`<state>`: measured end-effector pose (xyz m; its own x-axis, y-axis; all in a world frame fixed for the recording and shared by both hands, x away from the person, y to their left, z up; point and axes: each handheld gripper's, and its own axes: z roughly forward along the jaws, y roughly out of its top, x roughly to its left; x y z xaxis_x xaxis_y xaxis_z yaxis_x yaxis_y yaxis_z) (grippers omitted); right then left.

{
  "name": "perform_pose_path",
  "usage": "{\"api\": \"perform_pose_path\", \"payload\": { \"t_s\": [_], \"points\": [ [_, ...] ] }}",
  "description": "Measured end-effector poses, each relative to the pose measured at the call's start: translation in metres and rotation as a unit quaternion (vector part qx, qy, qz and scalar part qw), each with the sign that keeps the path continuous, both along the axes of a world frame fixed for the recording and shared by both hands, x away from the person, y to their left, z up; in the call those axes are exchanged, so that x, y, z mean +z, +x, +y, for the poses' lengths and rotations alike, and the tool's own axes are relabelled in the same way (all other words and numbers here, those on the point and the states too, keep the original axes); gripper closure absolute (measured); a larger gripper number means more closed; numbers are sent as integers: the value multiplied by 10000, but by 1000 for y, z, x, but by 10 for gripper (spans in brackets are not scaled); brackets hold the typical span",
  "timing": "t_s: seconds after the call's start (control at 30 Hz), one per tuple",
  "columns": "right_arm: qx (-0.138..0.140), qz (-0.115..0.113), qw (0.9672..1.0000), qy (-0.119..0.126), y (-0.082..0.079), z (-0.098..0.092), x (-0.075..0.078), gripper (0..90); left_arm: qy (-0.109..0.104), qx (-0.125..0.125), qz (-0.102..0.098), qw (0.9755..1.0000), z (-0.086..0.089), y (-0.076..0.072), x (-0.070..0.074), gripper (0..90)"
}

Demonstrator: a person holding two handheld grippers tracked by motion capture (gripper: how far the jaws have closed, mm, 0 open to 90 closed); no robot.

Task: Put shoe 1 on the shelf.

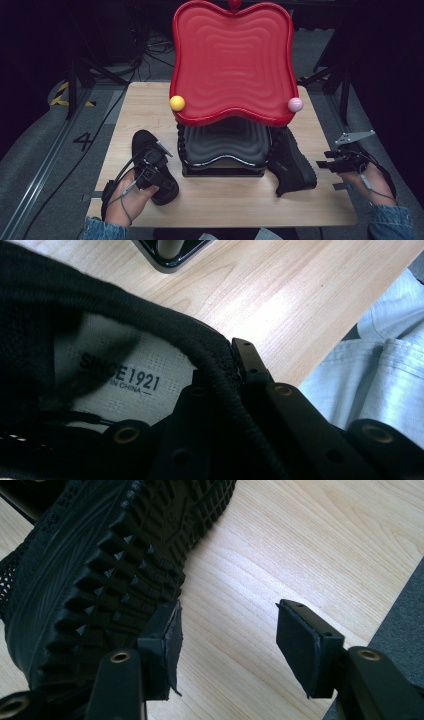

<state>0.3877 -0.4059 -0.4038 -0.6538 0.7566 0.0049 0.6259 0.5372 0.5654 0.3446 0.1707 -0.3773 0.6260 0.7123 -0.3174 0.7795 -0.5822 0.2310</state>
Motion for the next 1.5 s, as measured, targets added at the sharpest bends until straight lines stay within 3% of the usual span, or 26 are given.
{"api": "perform_pose_path", "payload": {
  "t_s": [0.17,0.33,0.7,0.87,1.03,1.5],
  "points": [
    [-9,-4,10000,-4,0,0,0,443,175,-129,-115,9997,0,-3,12,876],
    [54,2,10000,-24,1,3,-2,441,241,-261,-311,9989,3,-9,41,877],
    [58,-11,10000,-35,0,2,-2,439,398,-388,-546,9970,7,-14,103,873],
    [64,-5,10000,-50,0,1,-1,439,420,-456,-500,9968,6,-16,125,874],
    [73,14,10000,-59,0,1,-2,444,447,-655,-585,9951,1,-19,151,873],
    [96,32,9999,-38,0,0,-4,451,657,-741,-699,9926,1,-19,191,873]
  ]
}}
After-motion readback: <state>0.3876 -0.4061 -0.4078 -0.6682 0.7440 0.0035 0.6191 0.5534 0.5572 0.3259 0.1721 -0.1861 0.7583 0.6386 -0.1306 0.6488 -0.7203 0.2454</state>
